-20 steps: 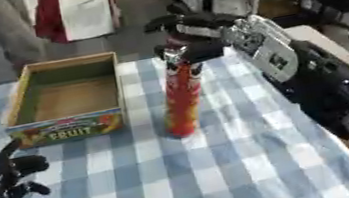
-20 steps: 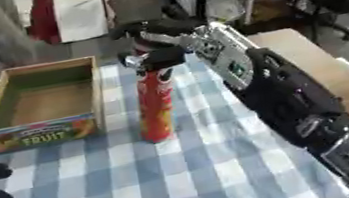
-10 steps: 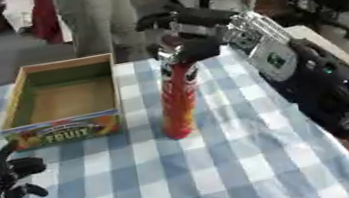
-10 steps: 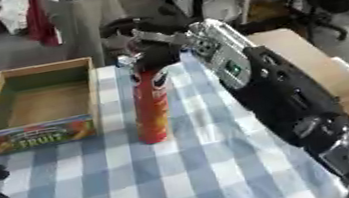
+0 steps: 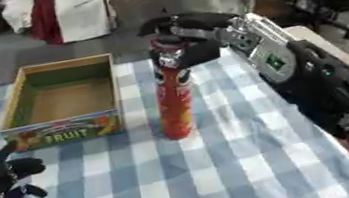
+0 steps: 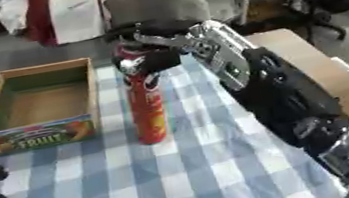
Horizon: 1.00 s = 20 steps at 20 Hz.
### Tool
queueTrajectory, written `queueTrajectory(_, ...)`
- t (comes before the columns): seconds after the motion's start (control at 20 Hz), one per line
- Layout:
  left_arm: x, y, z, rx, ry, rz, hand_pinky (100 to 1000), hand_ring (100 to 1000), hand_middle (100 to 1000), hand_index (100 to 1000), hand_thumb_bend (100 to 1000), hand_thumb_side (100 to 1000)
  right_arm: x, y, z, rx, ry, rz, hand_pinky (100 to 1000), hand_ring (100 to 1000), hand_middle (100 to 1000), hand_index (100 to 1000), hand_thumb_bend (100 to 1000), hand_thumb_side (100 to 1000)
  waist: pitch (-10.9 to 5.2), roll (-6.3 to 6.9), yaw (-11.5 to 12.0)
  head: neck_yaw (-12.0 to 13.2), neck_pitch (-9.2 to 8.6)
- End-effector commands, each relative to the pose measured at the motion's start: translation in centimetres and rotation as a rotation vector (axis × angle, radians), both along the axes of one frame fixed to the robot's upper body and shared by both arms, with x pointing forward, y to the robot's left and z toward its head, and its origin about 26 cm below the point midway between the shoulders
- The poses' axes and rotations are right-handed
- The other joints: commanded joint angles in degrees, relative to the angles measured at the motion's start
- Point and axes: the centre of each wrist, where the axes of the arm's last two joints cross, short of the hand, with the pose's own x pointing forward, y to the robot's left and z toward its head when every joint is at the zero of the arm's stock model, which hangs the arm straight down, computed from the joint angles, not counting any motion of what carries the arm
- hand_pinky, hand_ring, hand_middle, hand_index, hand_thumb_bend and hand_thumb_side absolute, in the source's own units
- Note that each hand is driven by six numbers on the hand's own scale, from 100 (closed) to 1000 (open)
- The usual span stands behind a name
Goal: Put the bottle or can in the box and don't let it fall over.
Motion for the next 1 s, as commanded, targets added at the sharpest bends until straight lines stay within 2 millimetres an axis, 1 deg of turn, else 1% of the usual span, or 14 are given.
queueTrajectory(0.05, 0.1, 0.0, 0.8, -0.003, -0.029, 0.003, 509, 733, 655, 982, 207, 1000, 0.2, -0.7, 0.7, -0.015, -0.019, -0.016, 1000, 975, 990, 1000, 100, 1000, -0.55, 0.35, 0.0, -0.4, -0.84)
queueTrajectory(0.25, 0.1, 0.0, 0.8, -0.004, -0.029, 0.002, 510, 734, 655, 983, 207, 1000, 0.4, -0.6, 0.0, -0.033, -0.003, -0.016, 1000, 967, 985, 1000, 100, 1000, -0.54, 0.35, 0.0, -0.5, -0.92)
queueTrajectory(0.35, 0.1, 0.0, 0.8, -0.004, -0.029, 0.003, 510, 734, 655, 983, 207, 1000, 0.4, -0.6, -0.2, -0.042, 0.004, -0.017, 967, 949, 975, 1000, 100, 1000, -0.53, 0.34, 0.0, -0.5, -0.95)
queueTrajectory(0.45, 0.1, 0.0, 0.8, -0.005, -0.03, 0.002, 510, 734, 655, 983, 207, 1000, 0.5, -0.5, -0.6, -0.047, 0.013, -0.018, 918, 916, 956, 1000, 100, 945, -0.51, 0.34, 0.0, -0.6, -0.99)
queueTrajectory(0.55, 0.2, 0.0, 0.8, -0.006, -0.03, 0.002, 510, 735, 655, 983, 207, 1000, 0.5, -0.5, -1.0, -0.045, 0.029, -0.019, 812, 838, 917, 1000, 100, 851, -0.49, 0.33, 0.1, -0.7, -1.01)
queueTrajectory(0.6, 0.2, 0.0, 0.8, -0.006, -0.03, 0.002, 510, 735, 654, 983, 207, 1000, 0.6, -0.6, -1.2, -0.04, 0.036, -0.018, 741, 789, 894, 995, 100, 752, -0.48, 0.33, 0.1, -0.7, -1.02)
queueTrajectory(0.65, 0.2, -0.1, 0.8, -0.006, -0.03, 0.002, 510, 735, 654, 983, 207, 1000, 0.6, -0.6, -1.4, -0.034, 0.044, -0.018, 708, 766, 883, 991, 100, 698, -0.46, 0.33, 0.1, -0.8, -1.05)
queueTrajectory(0.7, 0.2, -0.1, 0.8, -0.006, -0.03, 0.002, 510, 735, 654, 983, 207, 1000, 0.6, -0.6, -1.5, -0.028, 0.05, -0.016, 630, 712, 860, 981, 100, 558, -0.45, 0.32, 0.1, -0.8, -1.09)
queueTrajectory(0.75, 0.2, -0.1, 0.8, -0.007, -0.031, 0.002, 510, 736, 654, 983, 207, 1000, 0.6, -0.6, -1.6, -0.018, 0.054, -0.014, 566, 666, 842, 972, 100, 453, -0.44, 0.32, 0.2, -0.9, -1.12)
queueTrajectory(0.8, 0.2, -0.1, 0.8, -0.007, -0.031, 0.002, 510, 736, 654, 983, 207, 1000, 0.7, -0.6, -1.7, -0.009, 0.057, -0.012, 482, 605, 816, 958, 100, 334, -0.43, 0.33, 0.2, -0.9, -1.14)
queueTrajectory(0.85, 0.2, -0.1, 0.9, -0.008, -0.032, 0.002, 510, 736, 654, 983, 207, 1000, 0.7, -0.5, -1.8, 0.002, 0.06, -0.008, 425, 562, 789, 942, 100, 257, -0.41, 0.33, 0.2, -0.9, -1.15)
queueTrajectory(0.9, 0.2, -0.1, 0.9, -0.008, -0.032, 0.002, 510, 736, 654, 983, 207, 1000, 0.7, -0.5, -1.9, 0.014, 0.061, -0.004, 335, 494, 737, 912, 100, 210, -0.4, 0.34, 0.2, -1.0, -1.17)
queueTrajectory(0.95, 0.2, -0.1, 0.9, -0.009, -0.032, 0.002, 510, 736, 654, 983, 207, 1000, 0.7, -0.5, -1.9, 0.029, 0.058, 0.0, 294, 461, 705, 892, 100, 208, -0.39, 0.35, 0.3, -1.0, -1.18)
queueTrajectory(1.0, 0.2, -0.1, 0.9, -0.009, -0.032, 0.003, 510, 736, 654, 983, 207, 1000, 0.7, -0.4, -1.9, 0.041, 0.052, 0.004, 202, 385, 626, 833, 100, 205, -0.38, 0.35, 0.3, -1.1, -1.2)
